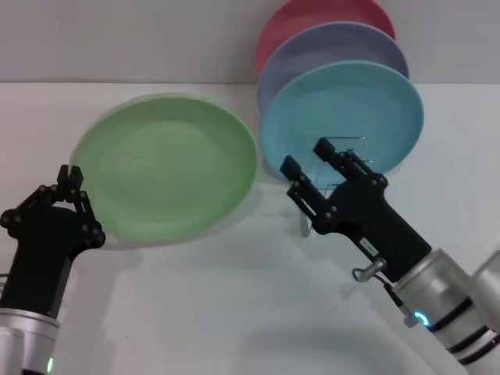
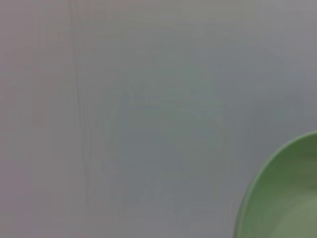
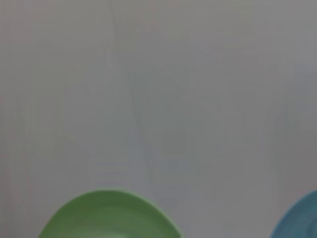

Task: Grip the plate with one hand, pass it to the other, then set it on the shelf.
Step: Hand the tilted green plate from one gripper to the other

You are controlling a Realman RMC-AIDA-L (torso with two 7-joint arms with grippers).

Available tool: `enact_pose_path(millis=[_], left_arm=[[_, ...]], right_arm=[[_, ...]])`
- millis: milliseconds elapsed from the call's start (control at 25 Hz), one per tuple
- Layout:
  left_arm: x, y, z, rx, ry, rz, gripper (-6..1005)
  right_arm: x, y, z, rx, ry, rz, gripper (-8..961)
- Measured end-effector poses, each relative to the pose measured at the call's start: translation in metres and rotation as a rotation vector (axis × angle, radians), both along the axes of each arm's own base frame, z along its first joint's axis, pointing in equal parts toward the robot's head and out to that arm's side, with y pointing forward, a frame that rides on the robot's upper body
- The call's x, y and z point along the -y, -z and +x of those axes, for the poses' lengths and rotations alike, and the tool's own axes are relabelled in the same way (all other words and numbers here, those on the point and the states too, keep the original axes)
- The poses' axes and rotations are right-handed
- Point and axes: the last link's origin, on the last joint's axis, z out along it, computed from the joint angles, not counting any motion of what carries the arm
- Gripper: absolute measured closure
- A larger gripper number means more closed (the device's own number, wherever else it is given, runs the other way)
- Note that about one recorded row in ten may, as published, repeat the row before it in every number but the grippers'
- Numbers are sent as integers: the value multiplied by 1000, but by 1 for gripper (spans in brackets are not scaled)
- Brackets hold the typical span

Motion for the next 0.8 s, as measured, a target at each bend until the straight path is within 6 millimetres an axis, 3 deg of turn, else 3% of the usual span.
enact_pose_path(millis=[320,800], left_arm=[[11,9,10,-53,-69,35,967],[11,11,16,-116,-158,70,968]], right_arm=[[-15,13,-7,61,10,-65,354],[-28,22,-15,105,24,-108,354]])
